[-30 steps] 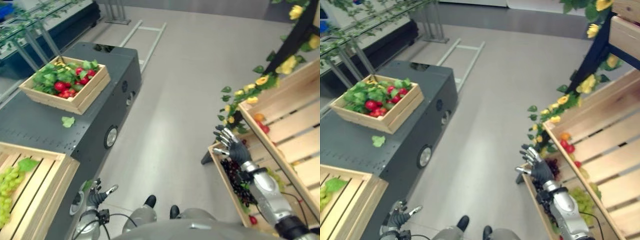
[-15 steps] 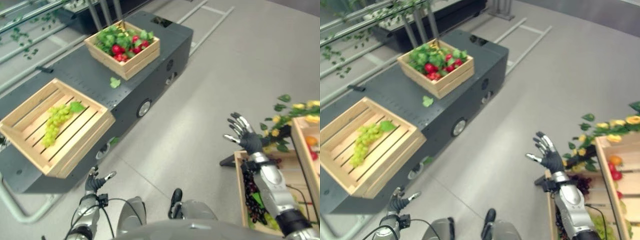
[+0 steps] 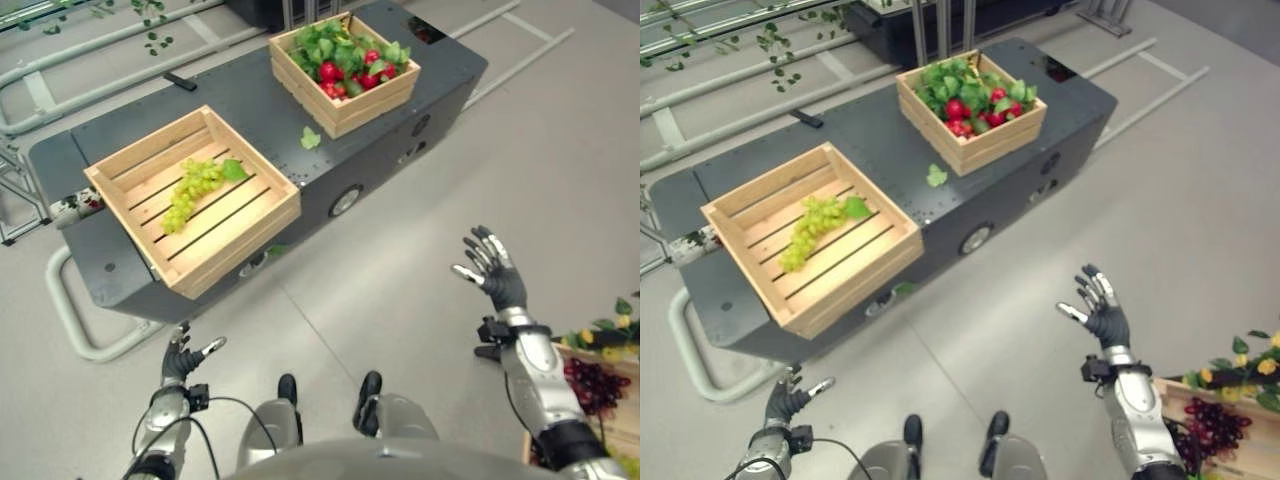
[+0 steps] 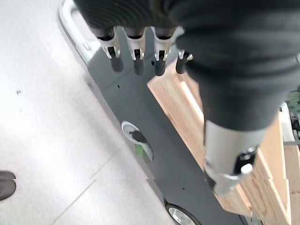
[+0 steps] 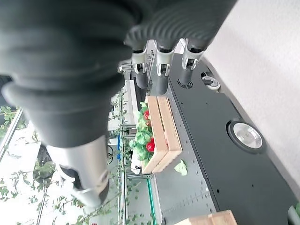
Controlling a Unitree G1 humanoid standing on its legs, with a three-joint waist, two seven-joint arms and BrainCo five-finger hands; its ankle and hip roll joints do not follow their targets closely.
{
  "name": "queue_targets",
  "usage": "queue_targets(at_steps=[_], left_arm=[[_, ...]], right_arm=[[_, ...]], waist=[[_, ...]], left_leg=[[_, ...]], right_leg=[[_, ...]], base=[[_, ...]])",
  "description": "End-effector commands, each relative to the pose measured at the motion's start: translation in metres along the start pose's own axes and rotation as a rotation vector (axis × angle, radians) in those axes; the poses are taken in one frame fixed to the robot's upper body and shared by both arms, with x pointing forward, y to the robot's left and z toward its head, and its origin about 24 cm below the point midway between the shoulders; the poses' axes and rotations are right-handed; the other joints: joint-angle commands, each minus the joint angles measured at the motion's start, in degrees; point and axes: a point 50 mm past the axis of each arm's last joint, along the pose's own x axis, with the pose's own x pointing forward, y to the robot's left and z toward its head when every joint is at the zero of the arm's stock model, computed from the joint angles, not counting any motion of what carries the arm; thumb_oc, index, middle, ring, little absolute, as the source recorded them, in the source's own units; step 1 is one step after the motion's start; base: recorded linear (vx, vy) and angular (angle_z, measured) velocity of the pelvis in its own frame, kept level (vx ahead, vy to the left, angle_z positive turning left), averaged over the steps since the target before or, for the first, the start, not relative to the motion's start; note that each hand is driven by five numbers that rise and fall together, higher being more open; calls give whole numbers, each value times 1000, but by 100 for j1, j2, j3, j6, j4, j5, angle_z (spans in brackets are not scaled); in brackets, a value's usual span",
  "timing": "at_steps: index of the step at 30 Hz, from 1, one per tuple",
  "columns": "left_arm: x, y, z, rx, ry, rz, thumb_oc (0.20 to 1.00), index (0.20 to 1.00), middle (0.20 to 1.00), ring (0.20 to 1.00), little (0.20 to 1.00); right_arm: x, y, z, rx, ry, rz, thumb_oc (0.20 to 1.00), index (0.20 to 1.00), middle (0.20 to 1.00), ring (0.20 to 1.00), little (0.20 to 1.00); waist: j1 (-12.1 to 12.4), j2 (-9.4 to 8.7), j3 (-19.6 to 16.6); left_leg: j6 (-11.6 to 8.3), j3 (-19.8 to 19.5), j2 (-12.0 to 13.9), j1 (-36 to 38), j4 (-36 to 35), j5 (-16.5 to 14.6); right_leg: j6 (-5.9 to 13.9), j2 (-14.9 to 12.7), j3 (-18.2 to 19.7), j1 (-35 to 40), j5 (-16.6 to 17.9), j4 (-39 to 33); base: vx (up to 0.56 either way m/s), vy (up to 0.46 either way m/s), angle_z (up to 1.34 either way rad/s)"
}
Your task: Pick up the fruits from the basket on one side to the basket on the other side
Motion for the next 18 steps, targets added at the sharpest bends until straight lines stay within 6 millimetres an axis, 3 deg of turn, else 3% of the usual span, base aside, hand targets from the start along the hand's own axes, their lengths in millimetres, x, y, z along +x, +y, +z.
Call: queue_targets(at_steps=[1,2,4,5,6,9,11,18], left_arm=[[5,15,25,68,-140,1,1000,1000,1000,1000,1000],[7,16,27,72,-143,1,1000,1000,1000,1000,1000],[7,13,28,68,-150,-8,1000,1000,1000,1000,1000],[7,13,28,68,-150,-7,1000,1000,1000,1000,1000],[8,10,27,68,-144,-20,1000,1000,1000,1000,1000],[10,4,28,49,-151,-30,1000,1000,1000,1000,1000],[13,1,32,70,-154,-54,1000,1000,1000,1000,1000],[7,-17,18,78,-107,-140,1000,1000,1000,1000,1000]], right_arm=[[3,1,16,-2,-109,-12,1000,1000,1000,1000,1000],[2,2,14,-6,-101,-13,1000,1000,1000,1000,1000],[-1,4,11,-4,-88,-9,1000,1000,1000,1000,1000],[-1,4,11,-4,-89,-9,1000,1000,1000,1000,1000],[-3,4,8,-14,-74,2,1000,1000,1000,1000,1000],[-4,7,5,-34,-56,31,1000,1000,1000,1000,1000],[-9,4,0,-26,-35,21,1000,1000,1000,1000,1000],[-13,1,-3,-103,-14,31,1000,1000,1000,1000,1000]], waist=[[-13,-85,-100],[-87,-32,-77],[-160,39,-89],[-163,42,-105],[-267,43,-155],[-339,-23,-148],[-375,-86,-144],[-152,-83,-397]], left_leg=[[-78,-404,-55,-234,522,-359],[-16,-555,-105,-219,457,-293],[60,-780,-221,-103,304,-283],[59,-784,-218,-118,285,-259],[69,-977,-320,-23,131,-224],[18,-1316,-506,90,57,-248],[-27,-1546,-581,33,191,-242],[-232,-2197,-482,67,-50,-69]], right_leg=[[565,-388,501,-103,490,696],[569,-246,856,-239,535,996],[488,148,1358,-336,280,1055],[486,152,1353,-348,303,1032],[440,495,1749,-399,95,713],[509,572,2083,-566,335,-413],[545,668,2471,-368,303,-430],[441,775,1951,56,132,-583]], base=[[53,214,38],[33,179,40],[28,111,63],[62,33,71],[85,19,44],[166,-60,61],[84,-103,52],[68,-201,106]])
